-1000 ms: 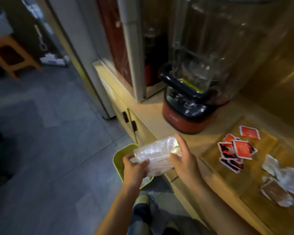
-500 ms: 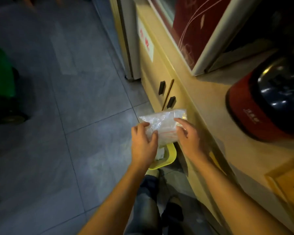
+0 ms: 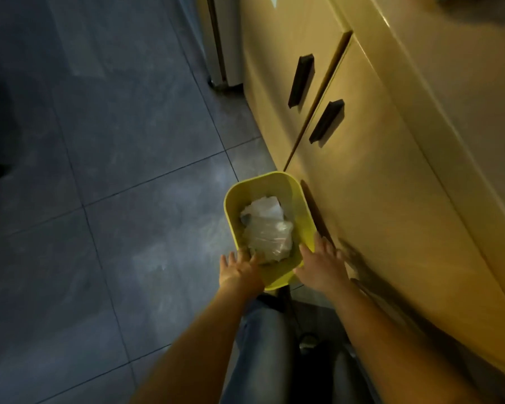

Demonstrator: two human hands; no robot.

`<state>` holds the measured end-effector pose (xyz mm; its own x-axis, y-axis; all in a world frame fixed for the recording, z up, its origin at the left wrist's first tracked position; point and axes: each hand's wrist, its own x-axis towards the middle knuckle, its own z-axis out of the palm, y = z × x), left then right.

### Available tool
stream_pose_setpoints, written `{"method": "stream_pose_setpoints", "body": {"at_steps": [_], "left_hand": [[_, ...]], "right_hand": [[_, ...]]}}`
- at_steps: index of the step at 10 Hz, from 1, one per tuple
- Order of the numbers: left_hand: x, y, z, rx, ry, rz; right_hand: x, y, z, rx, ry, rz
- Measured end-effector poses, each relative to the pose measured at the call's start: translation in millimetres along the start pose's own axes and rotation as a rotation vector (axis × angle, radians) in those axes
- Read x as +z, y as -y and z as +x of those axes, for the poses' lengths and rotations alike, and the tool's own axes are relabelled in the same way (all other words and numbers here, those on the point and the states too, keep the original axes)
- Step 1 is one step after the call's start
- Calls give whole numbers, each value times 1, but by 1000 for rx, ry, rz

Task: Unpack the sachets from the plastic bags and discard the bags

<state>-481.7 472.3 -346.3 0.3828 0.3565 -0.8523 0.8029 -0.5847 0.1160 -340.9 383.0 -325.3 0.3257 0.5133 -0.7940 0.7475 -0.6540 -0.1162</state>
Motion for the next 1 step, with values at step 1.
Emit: {"method": "stream_pose_setpoints", "body": {"at_steps": [1], "left_hand": [[-12,-1,-10,37,-111,-75]], "right_hand": [[-8,-3,-11,-32,-37,21]]}}
